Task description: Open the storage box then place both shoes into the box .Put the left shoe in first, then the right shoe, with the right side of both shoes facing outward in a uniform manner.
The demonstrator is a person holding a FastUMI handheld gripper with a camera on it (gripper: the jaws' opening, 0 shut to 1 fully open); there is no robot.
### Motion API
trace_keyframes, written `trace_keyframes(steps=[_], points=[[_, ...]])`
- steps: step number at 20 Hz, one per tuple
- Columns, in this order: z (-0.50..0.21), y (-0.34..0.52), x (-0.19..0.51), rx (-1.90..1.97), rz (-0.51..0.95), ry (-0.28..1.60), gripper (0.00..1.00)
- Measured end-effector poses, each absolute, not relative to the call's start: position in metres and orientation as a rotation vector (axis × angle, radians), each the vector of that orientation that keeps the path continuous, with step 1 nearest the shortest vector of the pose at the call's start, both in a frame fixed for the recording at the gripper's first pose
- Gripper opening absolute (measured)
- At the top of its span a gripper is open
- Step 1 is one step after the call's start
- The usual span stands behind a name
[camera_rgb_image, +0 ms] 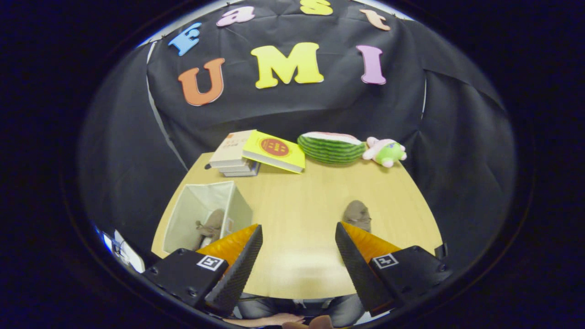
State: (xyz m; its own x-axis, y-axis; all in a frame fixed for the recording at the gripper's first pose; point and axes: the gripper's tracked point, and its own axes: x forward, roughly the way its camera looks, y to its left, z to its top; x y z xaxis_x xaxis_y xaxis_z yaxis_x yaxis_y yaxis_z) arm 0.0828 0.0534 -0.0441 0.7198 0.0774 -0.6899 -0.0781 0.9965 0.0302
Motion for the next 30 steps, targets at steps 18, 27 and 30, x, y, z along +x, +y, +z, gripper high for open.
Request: trace_keyframes(steps=[18, 27, 30], points=[[-0.242, -0.099, 0.136, 0.212, -0.05, 1.215, 0.73], [-0.268, -0.091, 0.142, 0.263, -0.025, 1.261, 0.35], [-0.267, -0.095, 0.142, 0.257, -0.033, 1.253, 0.2]])
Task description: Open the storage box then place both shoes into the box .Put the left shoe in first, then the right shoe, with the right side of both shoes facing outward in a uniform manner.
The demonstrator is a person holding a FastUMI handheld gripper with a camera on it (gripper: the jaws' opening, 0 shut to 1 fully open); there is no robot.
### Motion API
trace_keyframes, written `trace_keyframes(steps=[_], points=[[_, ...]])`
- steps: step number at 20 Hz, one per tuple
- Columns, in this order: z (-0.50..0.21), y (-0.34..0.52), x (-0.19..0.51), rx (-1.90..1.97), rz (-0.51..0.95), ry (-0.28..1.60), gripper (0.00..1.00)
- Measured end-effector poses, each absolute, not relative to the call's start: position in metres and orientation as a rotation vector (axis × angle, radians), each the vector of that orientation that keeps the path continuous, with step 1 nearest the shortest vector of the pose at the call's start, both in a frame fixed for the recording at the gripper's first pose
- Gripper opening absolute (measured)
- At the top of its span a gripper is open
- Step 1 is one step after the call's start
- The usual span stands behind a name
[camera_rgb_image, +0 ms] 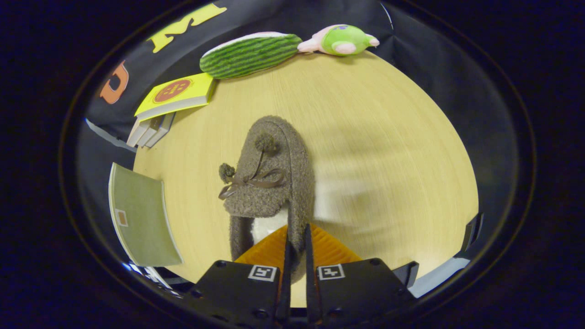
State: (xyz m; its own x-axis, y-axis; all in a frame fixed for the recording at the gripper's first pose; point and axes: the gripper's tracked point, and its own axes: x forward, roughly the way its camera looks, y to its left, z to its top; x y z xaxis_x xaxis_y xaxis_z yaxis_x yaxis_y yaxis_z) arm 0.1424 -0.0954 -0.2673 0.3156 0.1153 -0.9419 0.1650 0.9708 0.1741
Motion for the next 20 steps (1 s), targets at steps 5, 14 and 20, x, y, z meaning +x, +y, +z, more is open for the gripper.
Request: trace_keyframes(steps=[5, 14, 20], points=[[-0.266, -0.084, 0.139, 0.395, -0.035, 1.233, 0.07], [-0.205, -0.039, 0.122, 0.508, -0.012, 1.137, 0.06], [-0.126, 0.033, 0.12, 0.518, 0.091, 1.024, 0.06]])
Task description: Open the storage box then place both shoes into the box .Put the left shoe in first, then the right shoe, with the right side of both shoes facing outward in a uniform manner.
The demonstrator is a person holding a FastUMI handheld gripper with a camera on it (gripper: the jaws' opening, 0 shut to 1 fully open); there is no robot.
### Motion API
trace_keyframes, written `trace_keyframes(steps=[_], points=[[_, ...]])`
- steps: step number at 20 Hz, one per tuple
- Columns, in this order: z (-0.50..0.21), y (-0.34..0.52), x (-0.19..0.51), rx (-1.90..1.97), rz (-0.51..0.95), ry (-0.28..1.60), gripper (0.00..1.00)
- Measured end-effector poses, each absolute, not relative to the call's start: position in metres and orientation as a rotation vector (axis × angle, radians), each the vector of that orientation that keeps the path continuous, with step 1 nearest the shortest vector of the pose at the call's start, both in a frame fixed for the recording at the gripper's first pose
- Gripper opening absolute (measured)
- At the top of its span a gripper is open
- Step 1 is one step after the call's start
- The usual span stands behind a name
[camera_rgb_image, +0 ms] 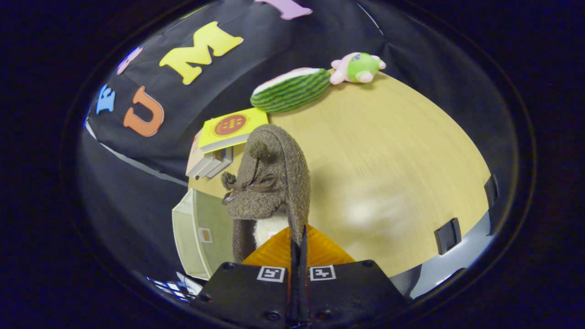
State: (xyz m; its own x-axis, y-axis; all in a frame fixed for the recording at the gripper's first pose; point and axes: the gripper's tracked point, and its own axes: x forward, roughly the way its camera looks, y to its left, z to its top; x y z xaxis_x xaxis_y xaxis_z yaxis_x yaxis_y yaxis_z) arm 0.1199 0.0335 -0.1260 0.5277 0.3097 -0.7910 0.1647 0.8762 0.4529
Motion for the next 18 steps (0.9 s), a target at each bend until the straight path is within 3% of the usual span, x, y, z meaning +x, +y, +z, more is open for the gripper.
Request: trace_keyframes(steps=[9, 18], points=[[-0.056, 0.186, 0.1, 0.421, 0.217, 0.958, 0.06], [-0.097, 0.278, 0.091, 0.33, 0.25, 1.036, 0.06]])
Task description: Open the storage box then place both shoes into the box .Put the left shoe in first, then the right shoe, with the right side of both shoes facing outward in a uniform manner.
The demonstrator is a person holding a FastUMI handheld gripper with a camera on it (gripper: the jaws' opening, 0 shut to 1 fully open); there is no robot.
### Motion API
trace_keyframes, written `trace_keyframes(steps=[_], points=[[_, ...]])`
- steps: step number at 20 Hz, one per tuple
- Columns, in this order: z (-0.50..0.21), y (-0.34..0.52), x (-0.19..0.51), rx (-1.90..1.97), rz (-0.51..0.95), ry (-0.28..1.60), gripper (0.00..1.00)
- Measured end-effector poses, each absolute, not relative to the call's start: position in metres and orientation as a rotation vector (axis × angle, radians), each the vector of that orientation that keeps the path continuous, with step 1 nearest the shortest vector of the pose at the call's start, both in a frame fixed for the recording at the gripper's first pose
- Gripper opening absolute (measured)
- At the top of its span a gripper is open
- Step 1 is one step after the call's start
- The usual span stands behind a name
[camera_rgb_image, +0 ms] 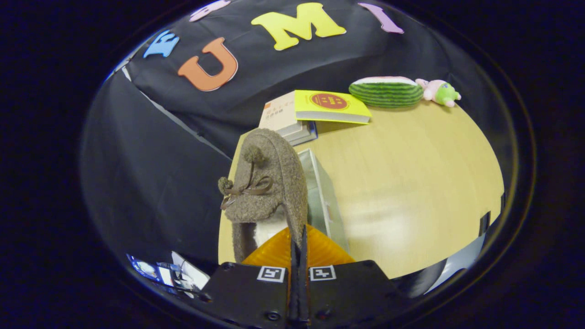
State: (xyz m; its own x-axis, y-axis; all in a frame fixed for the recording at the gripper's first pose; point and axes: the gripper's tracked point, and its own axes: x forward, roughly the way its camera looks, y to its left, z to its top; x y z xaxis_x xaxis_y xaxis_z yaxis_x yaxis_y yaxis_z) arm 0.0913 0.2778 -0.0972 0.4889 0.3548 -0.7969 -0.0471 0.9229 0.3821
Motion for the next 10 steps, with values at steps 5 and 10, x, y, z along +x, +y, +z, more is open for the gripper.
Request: trace_keyframes(steps=[5, 10], points=[[-0.12, 0.279, 0.092, 0.303, 0.205, 1.069, 0.06], [-0.146, 0.279, 0.087, 0.315, 0.18, 1.134, 0.06]])
